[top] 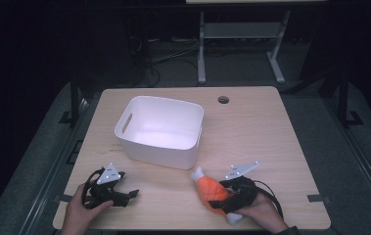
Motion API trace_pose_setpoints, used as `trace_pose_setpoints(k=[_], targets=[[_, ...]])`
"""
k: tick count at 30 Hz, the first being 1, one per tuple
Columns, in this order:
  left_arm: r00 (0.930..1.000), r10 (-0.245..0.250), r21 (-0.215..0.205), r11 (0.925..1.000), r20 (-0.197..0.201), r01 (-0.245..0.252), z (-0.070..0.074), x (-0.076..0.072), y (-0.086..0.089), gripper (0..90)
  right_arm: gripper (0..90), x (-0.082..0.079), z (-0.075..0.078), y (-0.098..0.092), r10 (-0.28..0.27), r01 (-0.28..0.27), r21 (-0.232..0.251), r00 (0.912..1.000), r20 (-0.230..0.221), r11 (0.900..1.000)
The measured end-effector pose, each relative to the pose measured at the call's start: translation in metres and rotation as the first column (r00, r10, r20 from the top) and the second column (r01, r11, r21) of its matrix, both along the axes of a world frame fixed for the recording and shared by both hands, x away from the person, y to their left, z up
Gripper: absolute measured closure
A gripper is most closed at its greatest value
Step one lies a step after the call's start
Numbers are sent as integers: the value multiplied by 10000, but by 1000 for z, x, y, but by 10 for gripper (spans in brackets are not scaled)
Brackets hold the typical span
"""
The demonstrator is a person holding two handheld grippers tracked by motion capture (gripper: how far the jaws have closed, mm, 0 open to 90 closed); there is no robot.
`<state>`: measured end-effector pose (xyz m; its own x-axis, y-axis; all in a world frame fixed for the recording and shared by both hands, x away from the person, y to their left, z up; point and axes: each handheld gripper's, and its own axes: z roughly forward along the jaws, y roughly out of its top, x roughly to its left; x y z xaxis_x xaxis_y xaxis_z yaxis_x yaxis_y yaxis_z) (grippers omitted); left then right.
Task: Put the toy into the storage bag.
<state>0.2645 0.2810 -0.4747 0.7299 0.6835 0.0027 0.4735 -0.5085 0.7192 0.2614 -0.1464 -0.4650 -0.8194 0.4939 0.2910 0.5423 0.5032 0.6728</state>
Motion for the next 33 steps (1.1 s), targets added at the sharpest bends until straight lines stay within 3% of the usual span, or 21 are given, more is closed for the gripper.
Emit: trace_pose_setpoints(k=[5,8,22,33], targets=[[10000,1,-1,10000,1,-1,0,0,0,126,295,-2,0,2,405,-404,113,9992,-32,9991],[10000,-1,1,10000,0,1,0,0,0,126,325,-3,1,1,522,-520,207,9986,-85,9984],[10000,-2,1,10000,-1,2,0,0,0,126,379,-1,5,-1,893,-892,198,9960,-34,9958],[10000,-2,3,10000,-1,2,0,0,0,126,381,0,12,-13,648,-652,111,9974,313,9978]])
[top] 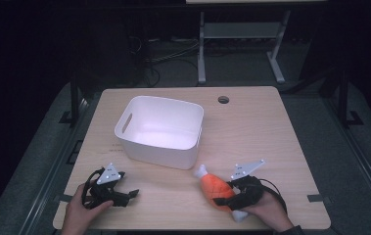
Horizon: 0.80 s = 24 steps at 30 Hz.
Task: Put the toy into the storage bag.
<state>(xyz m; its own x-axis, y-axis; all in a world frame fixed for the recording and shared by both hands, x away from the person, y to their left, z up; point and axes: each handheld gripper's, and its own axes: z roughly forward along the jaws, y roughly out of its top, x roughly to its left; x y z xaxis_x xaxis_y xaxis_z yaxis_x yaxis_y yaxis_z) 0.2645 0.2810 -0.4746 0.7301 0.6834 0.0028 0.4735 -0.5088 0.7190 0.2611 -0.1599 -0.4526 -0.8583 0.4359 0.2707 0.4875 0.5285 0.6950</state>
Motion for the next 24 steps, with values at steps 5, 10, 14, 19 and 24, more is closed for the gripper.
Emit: trace_pose_setpoints(k=[5,10,14,19,24], targets=[[10000,1,-2,10000,2,-1,0,0,0,126,381,1,3,-8,-176,177,-51,9997,192,9998],[10000,1,-3,10000,2,-1,0,0,0,126,381,3,4,-13,-278,283,-126,9989,379,9995],[10000,1,-4,10000,1,-1,0,0,0,126,381,4,7,-18,-456,461,-93,9977,505,9989],[10000,1,-2,10000,1,-1,0,0,0,126,381,9,12,-25,-640,647,-78,9954,707,9979],[10000,-1,1,10000,0,1,0,0,0,126,382,14,17,-31,-747,749,8,9933,884,9972]])
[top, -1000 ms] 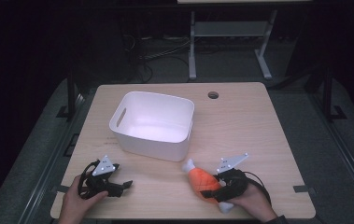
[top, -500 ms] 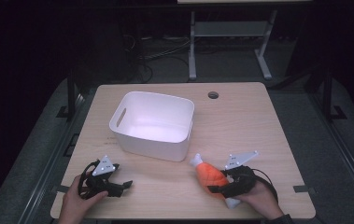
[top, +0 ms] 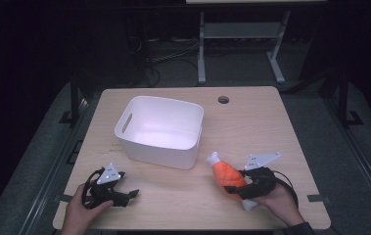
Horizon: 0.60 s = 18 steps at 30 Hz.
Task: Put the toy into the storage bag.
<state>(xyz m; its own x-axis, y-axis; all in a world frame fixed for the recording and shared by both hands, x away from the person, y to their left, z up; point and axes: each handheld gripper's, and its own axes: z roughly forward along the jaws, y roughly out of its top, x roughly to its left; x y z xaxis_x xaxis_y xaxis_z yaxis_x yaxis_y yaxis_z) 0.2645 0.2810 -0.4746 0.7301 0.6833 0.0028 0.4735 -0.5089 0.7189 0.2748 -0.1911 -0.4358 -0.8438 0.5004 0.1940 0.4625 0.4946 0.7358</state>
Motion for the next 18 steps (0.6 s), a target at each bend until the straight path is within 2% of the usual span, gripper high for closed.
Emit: trace_pose_setpoints(k=[11,14,18], targets=[[10000,3,-6,10000,-4,-3,0,0,0,126,381,12,9,-9,-56,52,99,9992,406,9999],[10000,-1,3,10000,-13,1,0,0,0,126,381,15,11,-12,-93,75,361,9986,513,9993],[10000,4,-5,10000,-20,-4,0,0,0,126,381,18,17,-14,-73,48,403,9980,621,9992]])
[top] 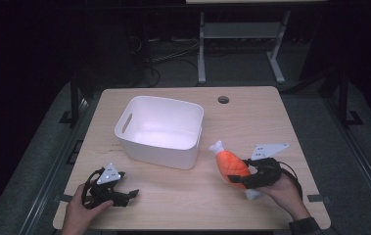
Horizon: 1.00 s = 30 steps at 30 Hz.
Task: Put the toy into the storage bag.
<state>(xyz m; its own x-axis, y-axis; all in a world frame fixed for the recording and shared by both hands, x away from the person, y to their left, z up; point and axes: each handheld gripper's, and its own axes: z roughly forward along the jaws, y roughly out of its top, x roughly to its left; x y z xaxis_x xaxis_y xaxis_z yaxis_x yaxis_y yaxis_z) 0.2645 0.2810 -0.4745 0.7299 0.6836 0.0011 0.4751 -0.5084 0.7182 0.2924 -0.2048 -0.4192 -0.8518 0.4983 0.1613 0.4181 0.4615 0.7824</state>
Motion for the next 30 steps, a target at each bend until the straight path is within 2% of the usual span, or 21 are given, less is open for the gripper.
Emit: trace_pose_setpoints(k=[30], targets=[[10000,15,-26,10000,39,-15,0,0,0,126,381,17,43,4,347,-390,420,9946,975,9984]])
